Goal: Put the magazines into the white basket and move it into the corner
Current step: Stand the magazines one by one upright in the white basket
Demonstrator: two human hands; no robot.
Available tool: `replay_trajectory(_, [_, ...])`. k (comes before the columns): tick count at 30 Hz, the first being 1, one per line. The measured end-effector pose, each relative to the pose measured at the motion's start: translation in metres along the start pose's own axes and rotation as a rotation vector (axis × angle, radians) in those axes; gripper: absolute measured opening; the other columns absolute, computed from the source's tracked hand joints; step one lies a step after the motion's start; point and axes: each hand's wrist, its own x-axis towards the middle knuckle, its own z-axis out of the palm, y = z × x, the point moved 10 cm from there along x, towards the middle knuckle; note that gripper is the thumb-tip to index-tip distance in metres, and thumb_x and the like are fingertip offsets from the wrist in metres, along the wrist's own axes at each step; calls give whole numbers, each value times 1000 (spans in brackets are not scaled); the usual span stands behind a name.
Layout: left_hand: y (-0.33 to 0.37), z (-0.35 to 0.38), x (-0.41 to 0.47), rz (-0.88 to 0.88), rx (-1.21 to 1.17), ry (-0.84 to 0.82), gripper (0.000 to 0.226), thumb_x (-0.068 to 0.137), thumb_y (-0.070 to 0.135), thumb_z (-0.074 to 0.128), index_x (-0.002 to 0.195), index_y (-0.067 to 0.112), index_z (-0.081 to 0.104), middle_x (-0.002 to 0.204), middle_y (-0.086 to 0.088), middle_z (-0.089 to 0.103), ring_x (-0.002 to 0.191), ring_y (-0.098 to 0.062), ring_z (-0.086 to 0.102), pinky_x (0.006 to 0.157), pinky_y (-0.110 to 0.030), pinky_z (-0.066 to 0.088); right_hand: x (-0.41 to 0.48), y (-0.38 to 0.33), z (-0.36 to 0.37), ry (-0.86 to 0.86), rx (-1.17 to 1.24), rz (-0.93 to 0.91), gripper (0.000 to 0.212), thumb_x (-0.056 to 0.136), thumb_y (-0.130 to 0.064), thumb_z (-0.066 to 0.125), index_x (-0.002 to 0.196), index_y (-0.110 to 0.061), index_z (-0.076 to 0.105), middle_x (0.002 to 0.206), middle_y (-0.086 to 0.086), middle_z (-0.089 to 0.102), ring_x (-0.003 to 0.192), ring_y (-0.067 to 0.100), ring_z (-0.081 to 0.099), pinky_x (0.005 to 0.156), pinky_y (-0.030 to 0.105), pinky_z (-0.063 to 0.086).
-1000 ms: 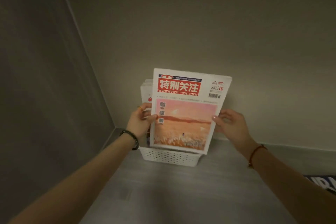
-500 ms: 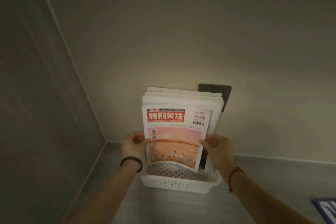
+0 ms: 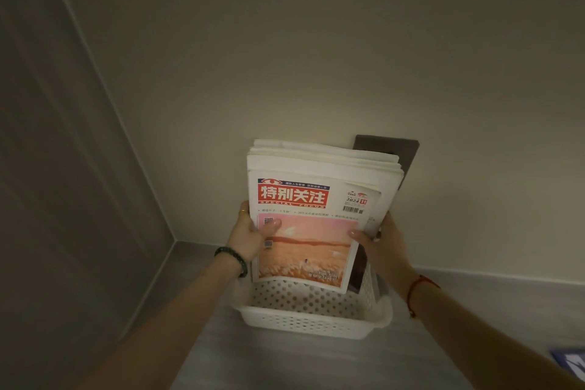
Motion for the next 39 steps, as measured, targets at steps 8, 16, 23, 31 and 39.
replay_trajectory(8, [-1,-1,1,23,19,40,42,82,9,59,115,20,34,95,13,55,87,-6,55,62,-18,47,-8,-9,-4,26,11,-96,36,80,-12,64,102,-31,43,97,-15,59,84,3,56,67,16,48])
replay_trajectory(16, [6,-3,-24,-77,78,204,38,83,20,61,113,7,40,112,-2,54,98,-20,54,62,-22,47,-8,-10,-5,-203,-127,24,45,84,-14,59,124,-9,39,126,11,54,115,29,53,95,42,47])
replay_trajectory(23, [14,4,-98,-52,-23,408,46,84,19,60,123,2,43,121,-20,54,115,-33,51,89,-37,40,-72,23,-88,-128,-75,71,43,84,-5,58,124,-12,45,105,3,48,87,18,53,63,16,45])
replay_trajectory(31, [-39,173,-183,-230,-121,78,40,86,18,57,122,4,46,124,-20,53,103,-31,53,83,-38,44,-174,115,-262,12,-165,202,37,84,-1,58,119,-6,50,112,16,57,92,21,56,70,18,47])
replay_trajectory(39, [-81,357,-279,-474,-118,-211,12,90,15,49,80,13,55,78,-8,53,68,-20,49,60,-29,38,-234,195,-393,-16,-298,375,35,85,-10,57,119,-13,51,108,5,62,97,17,58,85,25,45])
